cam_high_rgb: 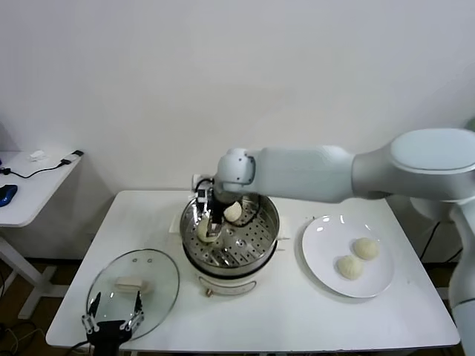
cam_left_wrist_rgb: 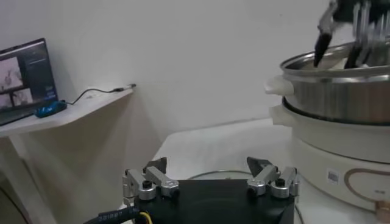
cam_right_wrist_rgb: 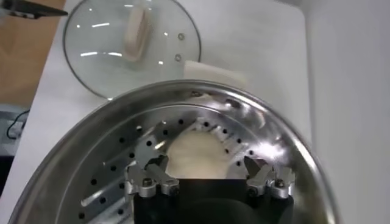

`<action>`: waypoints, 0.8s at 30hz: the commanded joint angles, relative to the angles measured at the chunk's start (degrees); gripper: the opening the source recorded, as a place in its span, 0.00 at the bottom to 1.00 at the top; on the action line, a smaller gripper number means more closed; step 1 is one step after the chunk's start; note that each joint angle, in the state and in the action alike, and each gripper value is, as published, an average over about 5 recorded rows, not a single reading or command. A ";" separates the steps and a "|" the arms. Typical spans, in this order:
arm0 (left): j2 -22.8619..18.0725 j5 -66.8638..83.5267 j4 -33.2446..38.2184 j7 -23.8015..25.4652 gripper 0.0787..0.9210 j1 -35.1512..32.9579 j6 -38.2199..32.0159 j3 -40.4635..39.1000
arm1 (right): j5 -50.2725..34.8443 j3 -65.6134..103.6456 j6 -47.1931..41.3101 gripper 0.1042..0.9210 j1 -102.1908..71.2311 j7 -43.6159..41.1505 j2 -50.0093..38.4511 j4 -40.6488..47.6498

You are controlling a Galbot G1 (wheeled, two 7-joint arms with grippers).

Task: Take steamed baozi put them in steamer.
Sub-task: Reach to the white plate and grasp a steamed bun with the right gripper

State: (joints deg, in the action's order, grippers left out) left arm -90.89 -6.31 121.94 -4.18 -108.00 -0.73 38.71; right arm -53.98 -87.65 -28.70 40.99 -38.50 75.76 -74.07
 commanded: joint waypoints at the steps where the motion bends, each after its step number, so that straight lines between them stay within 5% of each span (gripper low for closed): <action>1: 0.07 -0.59 0.01 0.03 0.88 -0.04 0.02 -0.68 | 4.81 -1.62 11.47 0.88 12.83 -17.43 -10.23 -1.01; 9: 0.07 -0.51 0.44 0.01 0.88 0.03 -0.08 -0.75 | 15.05 -15.09 21.36 0.88 21.42 -27.31 -30.55 -3.85; 24: -0.37 0.36 0.80 -0.07 0.88 -0.24 -0.03 0.88 | 31.38 -9.96 16.85 0.88 -3.20 -20.18 -47.08 -6.31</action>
State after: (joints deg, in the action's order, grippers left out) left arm -91.21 -6.04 122.85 -4.24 -108.20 -0.77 39.43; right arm -30.79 -98.98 -12.59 46.66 -58.22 37.85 -79.29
